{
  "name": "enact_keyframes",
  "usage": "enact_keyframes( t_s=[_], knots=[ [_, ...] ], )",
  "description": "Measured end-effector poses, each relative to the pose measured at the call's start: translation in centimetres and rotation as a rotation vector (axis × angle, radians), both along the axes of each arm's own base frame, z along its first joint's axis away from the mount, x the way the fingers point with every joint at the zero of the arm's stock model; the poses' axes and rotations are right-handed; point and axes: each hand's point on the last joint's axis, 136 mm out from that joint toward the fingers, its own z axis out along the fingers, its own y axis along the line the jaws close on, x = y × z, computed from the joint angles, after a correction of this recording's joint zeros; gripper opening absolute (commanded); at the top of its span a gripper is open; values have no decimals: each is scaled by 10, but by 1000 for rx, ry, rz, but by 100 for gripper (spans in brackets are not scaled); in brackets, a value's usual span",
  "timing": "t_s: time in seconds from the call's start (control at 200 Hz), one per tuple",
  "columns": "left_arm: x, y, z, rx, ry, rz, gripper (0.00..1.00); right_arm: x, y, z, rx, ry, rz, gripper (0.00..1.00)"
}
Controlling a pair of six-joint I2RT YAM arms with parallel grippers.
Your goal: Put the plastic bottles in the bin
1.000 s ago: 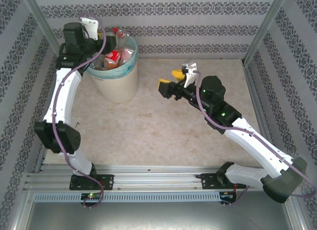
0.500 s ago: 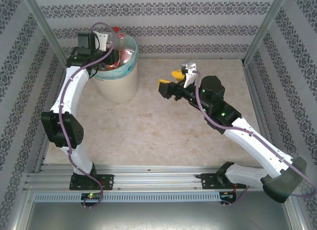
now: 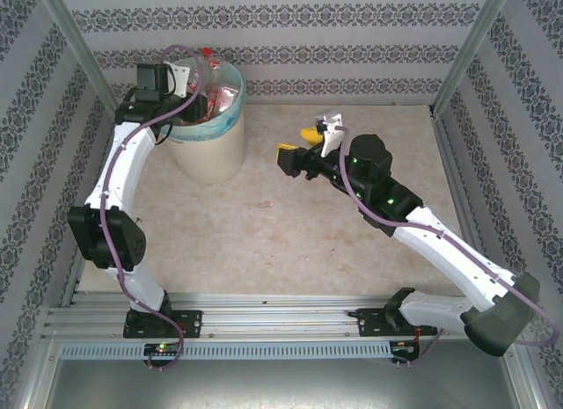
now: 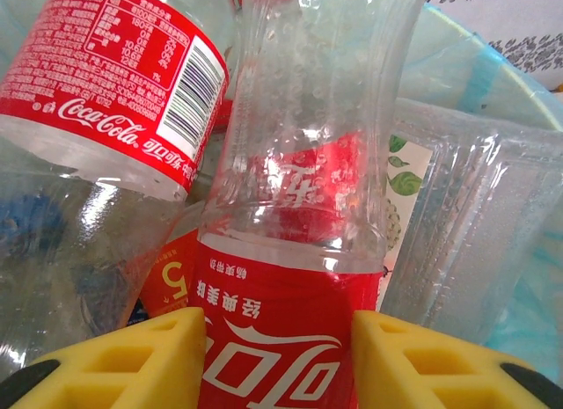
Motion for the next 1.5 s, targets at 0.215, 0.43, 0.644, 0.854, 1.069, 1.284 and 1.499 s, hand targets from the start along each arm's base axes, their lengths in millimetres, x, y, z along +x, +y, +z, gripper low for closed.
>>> enact_keyframes(
  t_s=[0.215,0.43,0.644,0.854,1.069,1.284,1.499],
  knots=[
    [-6,-3,13,-36,-5,4,64,3,-7,-3,-13,19,-43,83],
    [-50,2,108,-76,-250,34,67,-3,-26,13,-3,3,-110,83],
    [-142,8,167,-107,-543,60,65,-15,-56,27,-12,-28,-204,83],
    [-189,17,95,-79,-510,122,63,-25,-105,29,-81,-57,-363,84],
    [-220,36,22,-53,-428,227,61,-15,-173,-12,-169,1,-600,84],
    [-225,58,-43,-1,-330,353,60,9,-232,-95,-265,157,-803,84],
    [-212,76,-113,69,-234,458,60,27,-265,-162,-329,263,-905,84]
  ],
)
